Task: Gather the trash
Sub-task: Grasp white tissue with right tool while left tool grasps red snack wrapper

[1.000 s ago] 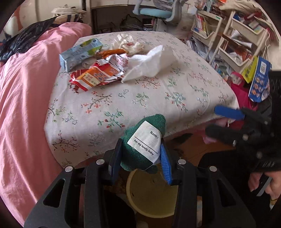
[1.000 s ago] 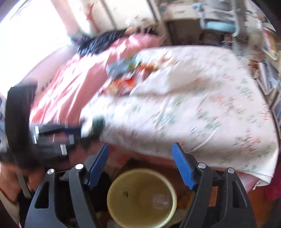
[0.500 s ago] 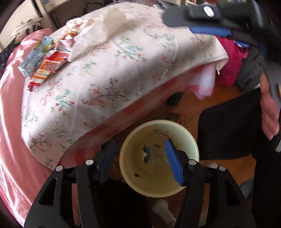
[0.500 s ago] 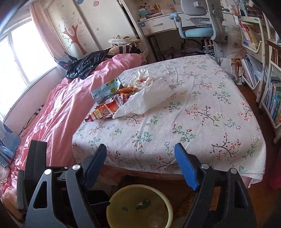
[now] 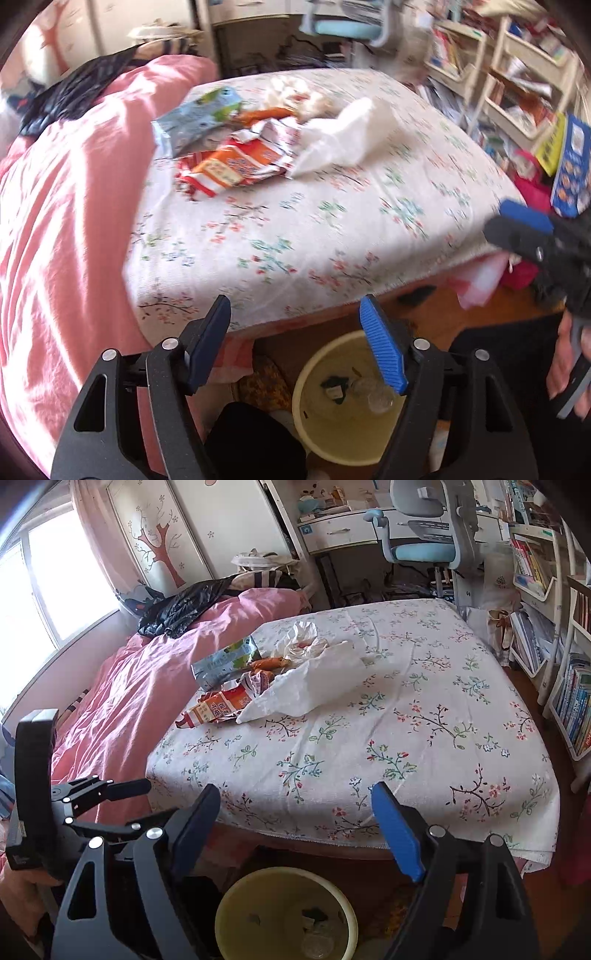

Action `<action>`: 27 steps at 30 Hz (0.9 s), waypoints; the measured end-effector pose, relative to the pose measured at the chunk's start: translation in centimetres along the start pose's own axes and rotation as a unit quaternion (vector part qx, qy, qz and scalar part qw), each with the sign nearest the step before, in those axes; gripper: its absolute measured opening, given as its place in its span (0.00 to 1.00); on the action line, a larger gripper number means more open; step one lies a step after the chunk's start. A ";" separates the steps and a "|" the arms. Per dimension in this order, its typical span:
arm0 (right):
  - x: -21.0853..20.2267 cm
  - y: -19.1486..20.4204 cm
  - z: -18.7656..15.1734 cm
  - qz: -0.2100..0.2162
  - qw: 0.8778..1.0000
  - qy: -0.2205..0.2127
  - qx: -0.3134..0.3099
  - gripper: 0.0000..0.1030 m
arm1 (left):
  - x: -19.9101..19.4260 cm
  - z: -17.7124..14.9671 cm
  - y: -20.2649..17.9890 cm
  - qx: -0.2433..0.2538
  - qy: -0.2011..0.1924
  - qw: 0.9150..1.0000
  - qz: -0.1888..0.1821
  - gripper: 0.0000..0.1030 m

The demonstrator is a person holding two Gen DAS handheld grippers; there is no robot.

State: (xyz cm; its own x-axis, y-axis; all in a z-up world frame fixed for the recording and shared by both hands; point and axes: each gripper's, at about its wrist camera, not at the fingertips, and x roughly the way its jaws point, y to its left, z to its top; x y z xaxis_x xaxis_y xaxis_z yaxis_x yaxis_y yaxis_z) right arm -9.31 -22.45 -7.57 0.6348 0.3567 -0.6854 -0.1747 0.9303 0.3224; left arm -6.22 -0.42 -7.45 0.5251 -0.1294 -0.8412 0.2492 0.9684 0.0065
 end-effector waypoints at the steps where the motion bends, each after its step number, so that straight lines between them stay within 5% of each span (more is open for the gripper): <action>1: 0.0 0.1 0.0 -0.003 1.000 0.000 -0.004 0.81 | -0.1 0.2 0.6 -0.018 -0.005 1.000 0.002 0.68; 10: 0.2 1.6 0.2 -0.018 0.999 -0.007 -0.034 0.85 | -0.8 0.7 7.2 -0.181 -0.033 0.983 -0.012 0.69; 17: 1.7 2.8 3.3 -0.032 0.998 -0.004 -0.062 0.88 | -0.2 2.0 7.4 -0.170 -0.042 0.984 -0.001 0.73; 27: 9.4 3.6 7.7 -0.047 0.991 0.048 -0.114 0.89 | 2.7 6.0 7.8 -0.151 -0.038 0.988 0.021 0.76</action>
State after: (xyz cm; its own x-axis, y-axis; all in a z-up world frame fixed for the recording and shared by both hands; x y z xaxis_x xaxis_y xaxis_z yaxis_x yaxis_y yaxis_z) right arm 1.87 -16.40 -7.85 0.5836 0.2630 -0.7683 -0.2901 0.9512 0.1053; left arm 2.00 5.56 -6.44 0.5927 -0.0920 -0.8002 -0.0220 0.9912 -0.1303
